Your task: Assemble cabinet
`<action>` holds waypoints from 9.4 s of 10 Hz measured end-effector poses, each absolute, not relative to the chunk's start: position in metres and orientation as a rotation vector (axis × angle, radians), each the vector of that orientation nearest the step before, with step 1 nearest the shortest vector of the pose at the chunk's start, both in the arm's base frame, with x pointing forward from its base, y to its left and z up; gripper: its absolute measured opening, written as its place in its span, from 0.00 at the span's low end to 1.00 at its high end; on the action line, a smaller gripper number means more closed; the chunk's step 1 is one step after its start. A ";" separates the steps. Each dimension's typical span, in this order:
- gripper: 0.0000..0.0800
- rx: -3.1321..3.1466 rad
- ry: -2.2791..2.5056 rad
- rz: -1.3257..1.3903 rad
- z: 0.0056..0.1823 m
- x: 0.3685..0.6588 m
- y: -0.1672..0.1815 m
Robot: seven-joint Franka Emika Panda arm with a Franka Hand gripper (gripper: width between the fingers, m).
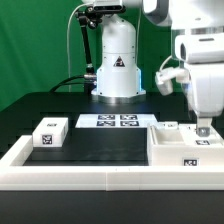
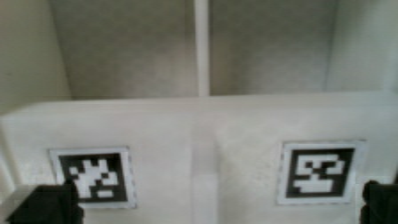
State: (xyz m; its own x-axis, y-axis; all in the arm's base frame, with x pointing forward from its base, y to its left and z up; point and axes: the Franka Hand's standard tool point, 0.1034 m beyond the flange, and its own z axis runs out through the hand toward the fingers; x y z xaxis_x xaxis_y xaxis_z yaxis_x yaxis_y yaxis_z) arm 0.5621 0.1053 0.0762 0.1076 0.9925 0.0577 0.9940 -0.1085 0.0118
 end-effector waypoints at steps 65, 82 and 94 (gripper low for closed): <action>0.09 -2.410 -1.935 0.025 0.058 0.459 0.067; 0.09 -2.272 -2.087 0.017 0.057 0.490 0.064; 0.09 -2.214 -2.158 -0.057 0.056 0.528 0.057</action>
Offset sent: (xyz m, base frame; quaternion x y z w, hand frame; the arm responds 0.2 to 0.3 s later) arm -0.0566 0.0097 0.0114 0.0040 -0.0264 0.0474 0.9985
